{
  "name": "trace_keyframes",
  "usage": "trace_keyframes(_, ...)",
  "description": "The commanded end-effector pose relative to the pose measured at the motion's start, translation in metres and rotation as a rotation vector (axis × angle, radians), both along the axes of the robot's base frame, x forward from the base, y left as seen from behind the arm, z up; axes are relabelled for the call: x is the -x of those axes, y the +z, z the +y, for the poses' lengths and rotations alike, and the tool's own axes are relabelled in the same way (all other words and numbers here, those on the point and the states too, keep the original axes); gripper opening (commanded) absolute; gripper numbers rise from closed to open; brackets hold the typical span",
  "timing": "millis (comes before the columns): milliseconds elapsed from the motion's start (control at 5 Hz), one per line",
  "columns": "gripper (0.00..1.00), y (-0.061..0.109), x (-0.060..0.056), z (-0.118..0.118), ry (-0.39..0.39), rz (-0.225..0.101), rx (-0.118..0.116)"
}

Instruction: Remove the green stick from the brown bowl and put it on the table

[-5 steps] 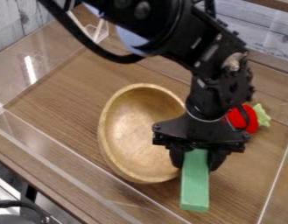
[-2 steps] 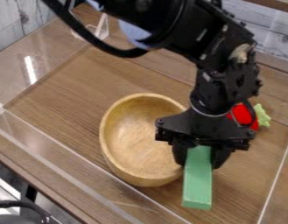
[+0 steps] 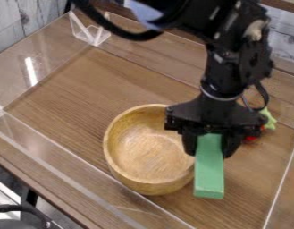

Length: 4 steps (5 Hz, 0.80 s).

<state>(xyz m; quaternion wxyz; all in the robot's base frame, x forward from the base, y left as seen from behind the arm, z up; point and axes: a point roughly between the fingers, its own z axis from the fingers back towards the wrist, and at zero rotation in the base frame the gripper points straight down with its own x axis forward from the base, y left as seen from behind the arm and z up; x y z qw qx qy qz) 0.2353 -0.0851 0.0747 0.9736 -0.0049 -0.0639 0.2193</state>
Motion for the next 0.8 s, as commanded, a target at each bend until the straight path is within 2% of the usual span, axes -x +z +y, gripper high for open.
trace_keyframes(0,0.00,0.021,-0.005,0.002,-0.003,-0.033,0.009)
trace_keyframes(200,0.00,0.032,-0.001,0.007,-0.006,-0.026,0.007)
trace_keyframes(600,0.00,0.047,-0.003,-0.003,-0.026,-0.014,0.006)
